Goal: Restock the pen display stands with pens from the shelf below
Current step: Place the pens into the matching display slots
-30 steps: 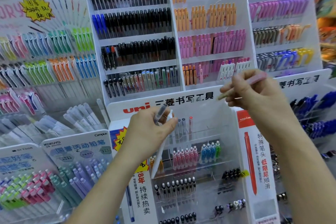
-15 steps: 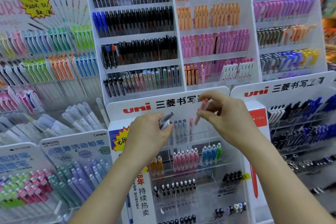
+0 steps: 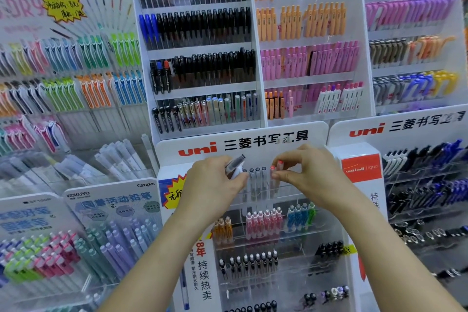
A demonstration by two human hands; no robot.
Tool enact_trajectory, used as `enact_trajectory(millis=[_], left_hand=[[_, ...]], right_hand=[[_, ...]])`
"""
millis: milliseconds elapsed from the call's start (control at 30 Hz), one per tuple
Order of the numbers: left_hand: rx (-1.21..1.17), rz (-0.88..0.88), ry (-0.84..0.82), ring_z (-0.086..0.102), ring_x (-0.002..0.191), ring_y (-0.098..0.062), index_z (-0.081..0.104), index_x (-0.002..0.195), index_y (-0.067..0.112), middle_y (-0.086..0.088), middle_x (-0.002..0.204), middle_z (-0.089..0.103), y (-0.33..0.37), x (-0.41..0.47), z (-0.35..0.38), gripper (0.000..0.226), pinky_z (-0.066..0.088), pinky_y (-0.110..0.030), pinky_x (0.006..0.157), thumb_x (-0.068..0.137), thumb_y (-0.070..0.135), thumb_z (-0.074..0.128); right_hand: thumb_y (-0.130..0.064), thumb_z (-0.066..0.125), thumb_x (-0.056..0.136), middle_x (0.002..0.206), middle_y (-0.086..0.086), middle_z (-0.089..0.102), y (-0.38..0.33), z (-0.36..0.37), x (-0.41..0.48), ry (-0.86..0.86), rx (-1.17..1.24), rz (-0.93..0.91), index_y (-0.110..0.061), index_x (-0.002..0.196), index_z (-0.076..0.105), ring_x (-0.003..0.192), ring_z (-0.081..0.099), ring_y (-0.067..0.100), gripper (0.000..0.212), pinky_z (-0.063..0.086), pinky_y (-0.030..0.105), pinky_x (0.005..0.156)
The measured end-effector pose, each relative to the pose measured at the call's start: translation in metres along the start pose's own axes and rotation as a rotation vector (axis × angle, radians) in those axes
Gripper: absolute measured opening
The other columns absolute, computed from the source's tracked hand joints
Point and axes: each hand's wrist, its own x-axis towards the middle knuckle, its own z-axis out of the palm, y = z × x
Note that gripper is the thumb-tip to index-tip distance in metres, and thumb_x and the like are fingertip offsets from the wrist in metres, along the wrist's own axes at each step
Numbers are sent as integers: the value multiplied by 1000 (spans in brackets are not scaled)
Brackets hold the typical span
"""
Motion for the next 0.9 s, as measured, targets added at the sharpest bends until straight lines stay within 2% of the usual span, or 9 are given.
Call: enact_trajectory(millis=[67, 167, 267, 367, 467, 567, 633, 733, 900], left_hand=[[-30, -14, -10, 53, 65, -24, 63, 75, 7, -9, 68, 60, 0, 1, -1, 34, 38, -32, 56, 86, 39, 65], [-103, -51, -32, 60, 76, -26, 68, 83, 6, -11, 79, 67, -1, 2, -2, 34, 49, -39, 67, 86, 39, 66], [-175, -71, -50, 63, 81, -26, 70, 86, 8, -10, 84, 69, -2, 3, -4, 32, 53, -48, 76, 84, 39, 67], [-207, -82, -42, 63, 81, -24, 71, 86, 10, -8, 84, 70, -2, 3, -6, 29, 53, -45, 77, 85, 38, 67], [-214, -74, -29, 56, 68, -20, 70, 85, 10, -7, 75, 66, 2, 3, -9, 27, 47, -37, 66, 86, 37, 67], [-252, -70, -30, 48, 61, -11, 72, 86, 12, -1, 71, 62, 6, 4, -10, 22, 43, -32, 60, 86, 34, 68], [-292, -69, -37, 52, 65, -11, 72, 87, 14, -1, 77, 65, 8, 5, -11, 20, 45, -31, 64, 87, 33, 68], [-311, -69, -36, 59, 77, -18, 73, 88, 15, -3, 84, 68, 10, 6, -10, 18, 49, -36, 72, 87, 33, 68], [-298, -67, -54, 58, 75, -20, 73, 90, 15, -6, 85, 68, 8, 9, -7, 20, 51, -40, 72, 86, 35, 67]], right_hand=[[-38, 74, 82, 81, -18, 57, -2, -2, 2, -23, -5, -4, -33, 92, 72, 86, 53, 4, 11, 43, 28, 79], [-36, 73, 84, 74, -26, 53, -4, -5, 4, -49, -51, -36, -35, 111, 67, 84, 51, 2, 28, 43, 28, 83], [-38, 73, 83, 78, -25, 53, -2, -5, 1, -15, -29, -56, -41, 105, 68, 88, 53, 6, 24, 45, 32, 84], [-43, 70, 83, 85, -21, 53, 1, -4, -2, 8, -10, -66, -39, 105, 71, 93, 57, 11, 22, 47, 37, 87], [-41, 63, 90, 96, -12, 57, 3, -2, -3, -9, -65, -91, -34, 119, 68, 95, 54, 10, 30, 42, 28, 82], [-28, 64, 92, 93, -17, 63, 4, -4, -2, -25, -21, -113, -25, 120, 68, 80, 54, -7, 28, 39, 12, 74], [-22, 68, 90, 86, -24, 61, 5, -8, -2, 8, 65, -83, -24, 115, 70, 76, 54, -16, 25, 37, 4, 68], [-20, 72, 87, 84, -21, 64, 7, -11, 0, 31, 89, -68, -25, 107, 72, 78, 58, -13, 21, 40, 3, 70], [-28, 68, 90, 103, -8, 73, 2, -8, 0, 16, 8, -91, -25, 115, 72, 98, 64, 6, 26, 49, 29, 93]])
